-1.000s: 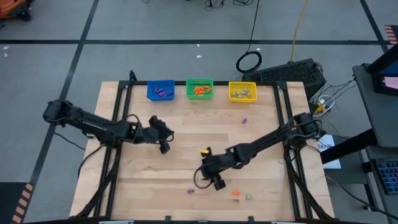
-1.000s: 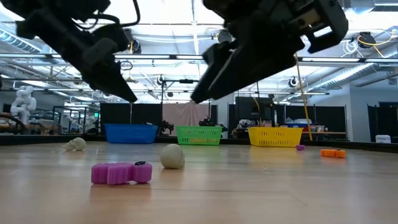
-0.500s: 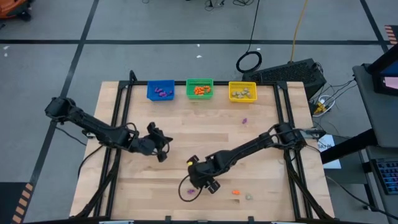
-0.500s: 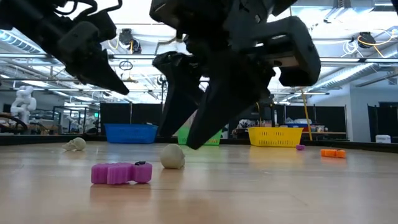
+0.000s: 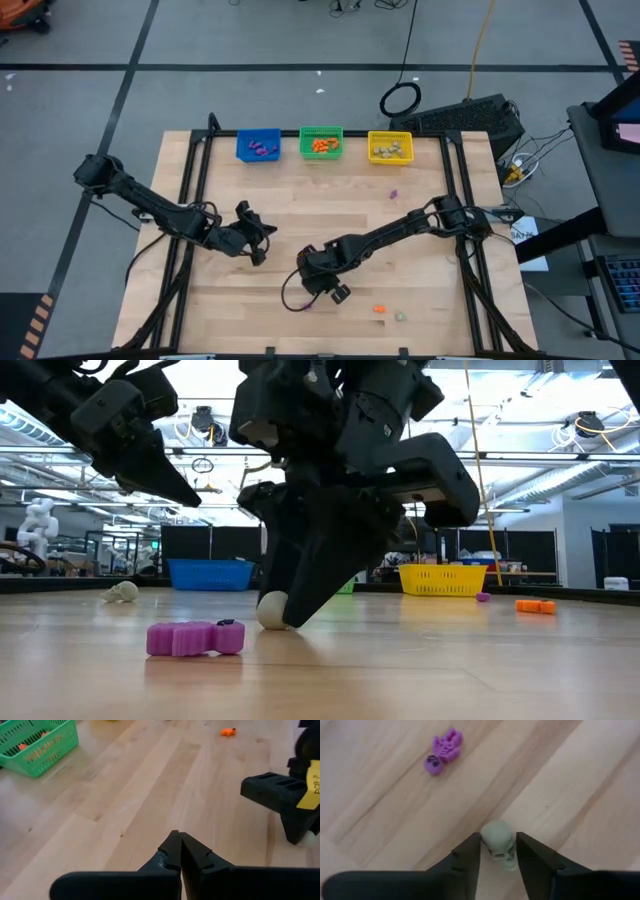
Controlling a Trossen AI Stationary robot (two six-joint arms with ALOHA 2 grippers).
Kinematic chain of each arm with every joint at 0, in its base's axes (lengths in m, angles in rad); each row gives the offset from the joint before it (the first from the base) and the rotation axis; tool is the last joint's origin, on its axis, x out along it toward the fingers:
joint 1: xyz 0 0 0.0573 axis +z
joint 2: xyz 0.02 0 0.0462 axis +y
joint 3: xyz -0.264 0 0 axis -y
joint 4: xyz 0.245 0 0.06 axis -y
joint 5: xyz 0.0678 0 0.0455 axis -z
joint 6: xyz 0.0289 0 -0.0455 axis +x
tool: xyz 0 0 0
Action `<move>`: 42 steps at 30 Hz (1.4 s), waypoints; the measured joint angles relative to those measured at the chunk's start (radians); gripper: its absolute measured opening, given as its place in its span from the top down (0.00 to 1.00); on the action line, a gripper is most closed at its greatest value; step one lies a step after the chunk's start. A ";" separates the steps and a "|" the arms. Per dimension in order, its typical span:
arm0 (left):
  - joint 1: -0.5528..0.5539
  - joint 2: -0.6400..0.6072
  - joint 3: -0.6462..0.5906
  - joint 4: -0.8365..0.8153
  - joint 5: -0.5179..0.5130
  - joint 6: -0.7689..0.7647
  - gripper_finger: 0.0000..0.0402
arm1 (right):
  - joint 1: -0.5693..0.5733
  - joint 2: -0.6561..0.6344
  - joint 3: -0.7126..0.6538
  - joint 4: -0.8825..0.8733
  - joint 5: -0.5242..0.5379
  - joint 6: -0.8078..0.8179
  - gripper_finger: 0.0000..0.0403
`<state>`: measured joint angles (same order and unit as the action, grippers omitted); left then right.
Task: Sort Halloween decoration
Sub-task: Put the grey skull toy into the yellow basket
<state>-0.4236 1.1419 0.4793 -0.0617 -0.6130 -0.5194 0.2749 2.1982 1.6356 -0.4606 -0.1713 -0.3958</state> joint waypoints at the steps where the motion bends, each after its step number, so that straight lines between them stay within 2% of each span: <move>1: -0.004 0.000 0.000 0.000 -0.002 0.000 1.00 | -0.002 0.006 0.000 0.003 -0.015 -0.010 0.75; 7: -0.026 0.000 0.001 -0.002 -0.011 -0.040 1.00 | -0.004 0.017 0.001 0.028 -0.020 -0.024 0.84; 17: -0.076 0.000 0.001 0.000 -0.068 -0.092 1.00 | -0.003 0.012 0.000 0.028 -0.018 0.050 0.85; 24: -0.106 0.000 0.001 0.001 -0.108 -0.129 1.00 | -0.014 -0.054 -0.002 -0.044 -0.009 0.133 0.85; 35: -0.118 0.000 0.001 0.003 -0.150 -0.157 1.00 | -0.091 -0.252 -0.002 -0.282 0.216 0.277 0.85; 42: -0.118 0.000 0.001 0.003 -0.151 -0.157 1.00 | -0.255 -0.404 -0.002 -0.476 0.367 0.397 0.85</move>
<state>-0.5419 1.1423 0.4805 -0.0589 -0.7643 -0.6765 0.0202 1.7944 1.6337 -0.9370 0.1959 0.0009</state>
